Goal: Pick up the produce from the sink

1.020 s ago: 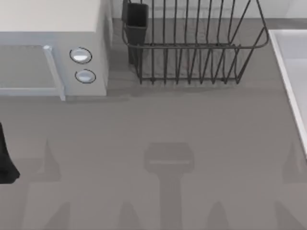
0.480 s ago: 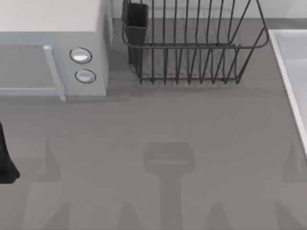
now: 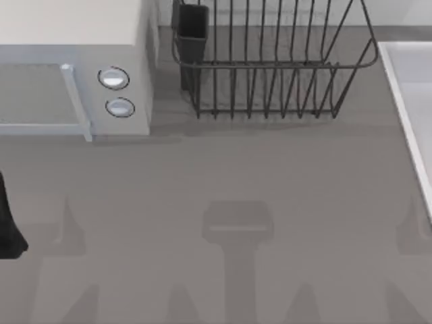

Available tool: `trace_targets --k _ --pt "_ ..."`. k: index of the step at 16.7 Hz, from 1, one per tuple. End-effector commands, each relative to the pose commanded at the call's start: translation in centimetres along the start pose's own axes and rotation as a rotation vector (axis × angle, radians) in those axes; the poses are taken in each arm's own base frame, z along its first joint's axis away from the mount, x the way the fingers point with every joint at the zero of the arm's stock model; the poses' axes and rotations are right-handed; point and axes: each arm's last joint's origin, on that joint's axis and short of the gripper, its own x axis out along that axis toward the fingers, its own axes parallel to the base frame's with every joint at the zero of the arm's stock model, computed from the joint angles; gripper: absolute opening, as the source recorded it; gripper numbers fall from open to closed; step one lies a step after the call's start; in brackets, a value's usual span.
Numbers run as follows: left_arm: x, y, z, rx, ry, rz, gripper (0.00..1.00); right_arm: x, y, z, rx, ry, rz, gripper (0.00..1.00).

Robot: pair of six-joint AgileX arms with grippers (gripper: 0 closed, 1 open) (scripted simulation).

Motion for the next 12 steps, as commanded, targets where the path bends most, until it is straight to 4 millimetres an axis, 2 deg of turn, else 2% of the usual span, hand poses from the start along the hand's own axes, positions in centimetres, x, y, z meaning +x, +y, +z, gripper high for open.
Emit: trace_targets --k 3,6,9,12 --pt "0.0 0.0 0.0 0.0 0.0 0.0 1.0 0.6 -0.2 2.3 -0.015 0.112 -0.017 1.0" --pt "0.0 0.0 0.0 0.0 0.0 0.0 1.0 2.2 -0.6 5.3 -0.033 0.264 -0.035 1.0" --pt "0.0 0.0 0.0 0.0 0.0 0.0 1.0 5.2 -1.2 8.4 -0.048 0.447 -0.052 1.0" --pt "0.0 0.0 0.0 0.0 0.0 0.0 1.0 9.8 -2.2 10.6 -0.058 0.649 -0.062 1.0"
